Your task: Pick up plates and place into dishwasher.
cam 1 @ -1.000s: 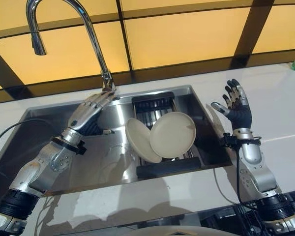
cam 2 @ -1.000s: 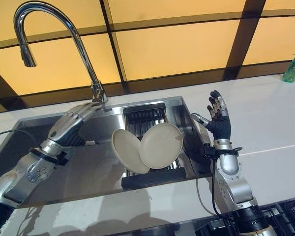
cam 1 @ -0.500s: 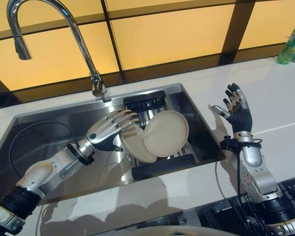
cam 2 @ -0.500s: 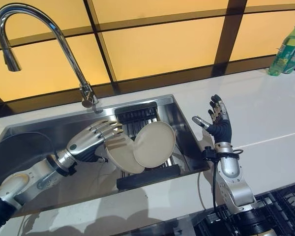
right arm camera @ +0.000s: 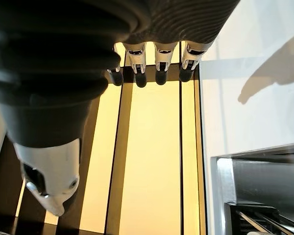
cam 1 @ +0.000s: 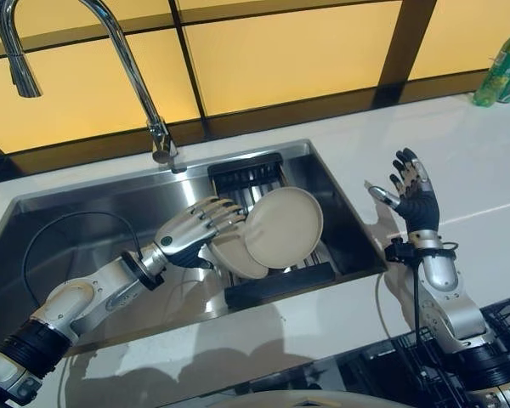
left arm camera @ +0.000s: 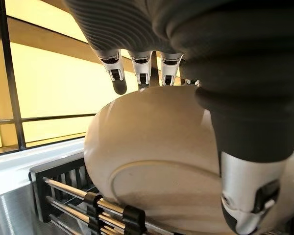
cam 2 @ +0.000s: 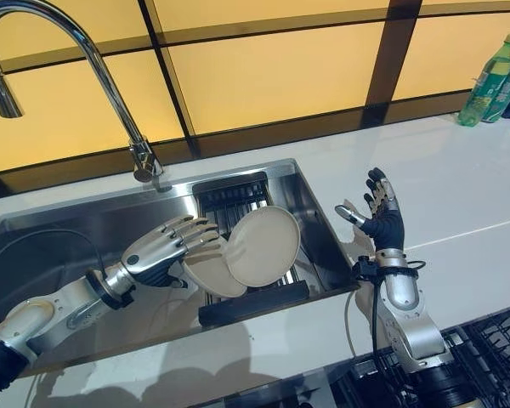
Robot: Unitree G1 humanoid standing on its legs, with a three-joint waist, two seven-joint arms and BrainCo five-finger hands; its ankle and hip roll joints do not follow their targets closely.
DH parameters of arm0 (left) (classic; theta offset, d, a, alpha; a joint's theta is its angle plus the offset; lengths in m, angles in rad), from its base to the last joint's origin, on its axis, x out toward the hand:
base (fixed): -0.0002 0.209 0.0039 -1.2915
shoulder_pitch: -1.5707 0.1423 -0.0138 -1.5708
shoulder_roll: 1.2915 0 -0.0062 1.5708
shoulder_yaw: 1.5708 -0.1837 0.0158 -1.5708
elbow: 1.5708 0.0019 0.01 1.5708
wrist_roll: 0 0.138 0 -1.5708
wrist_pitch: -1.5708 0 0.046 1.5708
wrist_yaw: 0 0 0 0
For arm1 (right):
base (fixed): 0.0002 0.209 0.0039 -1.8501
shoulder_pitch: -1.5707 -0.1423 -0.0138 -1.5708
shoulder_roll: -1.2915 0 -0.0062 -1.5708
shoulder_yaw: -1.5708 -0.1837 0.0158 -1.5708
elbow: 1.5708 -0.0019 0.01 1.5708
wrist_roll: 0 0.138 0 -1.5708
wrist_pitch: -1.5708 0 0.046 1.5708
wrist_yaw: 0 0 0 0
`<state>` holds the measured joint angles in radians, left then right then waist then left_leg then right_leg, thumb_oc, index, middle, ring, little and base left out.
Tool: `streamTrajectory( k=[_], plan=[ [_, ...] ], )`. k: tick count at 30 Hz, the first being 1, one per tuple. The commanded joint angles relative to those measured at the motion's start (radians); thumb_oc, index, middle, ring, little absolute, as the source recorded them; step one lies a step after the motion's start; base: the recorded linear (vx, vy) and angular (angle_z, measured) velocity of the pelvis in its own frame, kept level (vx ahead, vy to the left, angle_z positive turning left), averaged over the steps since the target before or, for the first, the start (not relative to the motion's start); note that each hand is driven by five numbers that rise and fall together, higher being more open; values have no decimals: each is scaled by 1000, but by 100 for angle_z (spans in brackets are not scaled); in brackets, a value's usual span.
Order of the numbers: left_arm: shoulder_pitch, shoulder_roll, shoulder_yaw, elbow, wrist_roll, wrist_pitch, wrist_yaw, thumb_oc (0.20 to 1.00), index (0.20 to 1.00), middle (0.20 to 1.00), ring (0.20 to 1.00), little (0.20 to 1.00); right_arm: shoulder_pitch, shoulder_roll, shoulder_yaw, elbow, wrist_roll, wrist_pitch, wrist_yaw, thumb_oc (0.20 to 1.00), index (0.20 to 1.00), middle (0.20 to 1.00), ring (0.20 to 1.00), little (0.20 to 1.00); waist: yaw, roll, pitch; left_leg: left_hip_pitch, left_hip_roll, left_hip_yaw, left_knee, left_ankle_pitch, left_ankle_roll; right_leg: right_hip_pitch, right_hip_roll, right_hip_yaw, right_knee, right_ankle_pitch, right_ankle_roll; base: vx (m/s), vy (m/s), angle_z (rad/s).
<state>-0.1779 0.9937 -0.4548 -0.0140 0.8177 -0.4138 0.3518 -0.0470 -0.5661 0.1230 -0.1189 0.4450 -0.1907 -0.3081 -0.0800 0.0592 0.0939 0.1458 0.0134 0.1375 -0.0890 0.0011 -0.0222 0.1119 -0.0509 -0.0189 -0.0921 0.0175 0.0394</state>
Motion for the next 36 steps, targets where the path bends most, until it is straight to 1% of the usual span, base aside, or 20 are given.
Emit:
streamTrajectory(
  k=[1,5,12,17,22,23,24,25,27,28,30,35,36],
  plan=[
    [-94,34,-24,29,9,38,-16,1000,1000,1000,1000,1000,-29,-45,-8,-52,24,-43,-10,1000,1000,1000,1000,1000,-17,-24,-31,-10,17,13,9,-61,2,-42,-76,3,22,-3,121,54,-10,-1],
    [-75,38,-22,49,21,60,-49,1000,1000,1000,1000,1000,-13,-45,-17,-45,21,-43,-4,1000,1000,1000,1000,1000,-23,-24,-24,-3,18,15,9,-61,3,-38,-75,7,19,-1,124,59,-12,-7],
    [-74,23,-33,89,20,76,-59,1000,1000,1000,1000,1000,1,-39,-12,-40,13,-50,8,1000,1000,1000,1000,1000,-32,-28,-18,-1,21,22,9,-60,4,-41,-73,13,18,0,125,39,-17,-9],
    [-104,25,-79,183,38,77,-6,1000,1000,1000,1000,1000,-15,-61,-1,-29,20,-57,0,1000,1000,1000,1000,1000,-49,-29,-2,-4,23,37,15,-57,5,-53,-72,31,25,4,126,4,-9,-7],
    [-112,19,-93,212,56,74,3,1000,1000,1000,1000,1000,-8,-58,-12,-23,16,-53,9,1000,1000,1000,1000,1000,-58,-26,-4,6,21,45,14,-60,7,-45,-72,39,19,4,128,29,-4,-9],
    [-108,17,-92,213,59,72,3,918,918,918,918,918,-4,-57,-16,-25,17,-52,12,1000,1000,1000,1000,1000,-59,-25,-7,9,21,47,14,-61,7,-43,-73,39,18,3,129,43,-9,-2],
    [-106,17,-89,213,63,68,-1,875,875,875,875,875,1,-55,-19,-26,15,-52,14,1000,1000,1000,1000,1000,-60,-24,-10,11,20,47,13,-62,7,-41,-73,39,17,2,129,30,-6,-1],
    [-103,15,-89,213,71,69,-3,802,802,802,802,802,4,-55,-20,-30,16,-52,15,1000,1000,1000,1000,1000,-61,-24,-11,11,19,47,13,-63,7,-41,-73,39,18,2,129,0,0,0],
    [-104,15,-91,216,81,66,-8,711,711,711,711,711,6,-54,-23,-33,16,-48,18,1000,1000,1000,1000,1000,-63,-22,-12,13,18,48,14,-63,7,-39,-74,39,18,1,129,0,0,0],
    [-104,15,-90,216,84,65,-11,689,689,689,689,689,6,-54,-23,-33,16,-48,20,1000,1000,1000,1000,1000,-63,-20,-13,14,18,47,14,-64,7,-38,-74,39,18,1,128,0,0,0],
    [-106,15,-84,207,89,64,-30,589,589,589,589,589,8,-52,-22,-31,16,-48,25,1000,1000,1000,1000,1000,-63,-16,-14,16,16,44,14,-64,7,-37,-74,37,20,0,127,0,0,0],
    [-96,26,-72,185,107,50,-67,489,489,489,489,489,7,-53,-22,-38,17,-36,24,1000,1000,1000,1000,1000,-58,-9,-14,16,14,38,16,-62,7,-33,-76,32,22,-2,126,0,0,0],
    [-95,27,-71,182,109,47,-73,432,432,432,432,432,5,-54,-22,-38,19,-33,24,1000,1000,1000,1000,1000,-57,-8,-14,17,13,36,16,-62,6,-32,-76,31,22,-2,126,0,0,0]
  ],
)
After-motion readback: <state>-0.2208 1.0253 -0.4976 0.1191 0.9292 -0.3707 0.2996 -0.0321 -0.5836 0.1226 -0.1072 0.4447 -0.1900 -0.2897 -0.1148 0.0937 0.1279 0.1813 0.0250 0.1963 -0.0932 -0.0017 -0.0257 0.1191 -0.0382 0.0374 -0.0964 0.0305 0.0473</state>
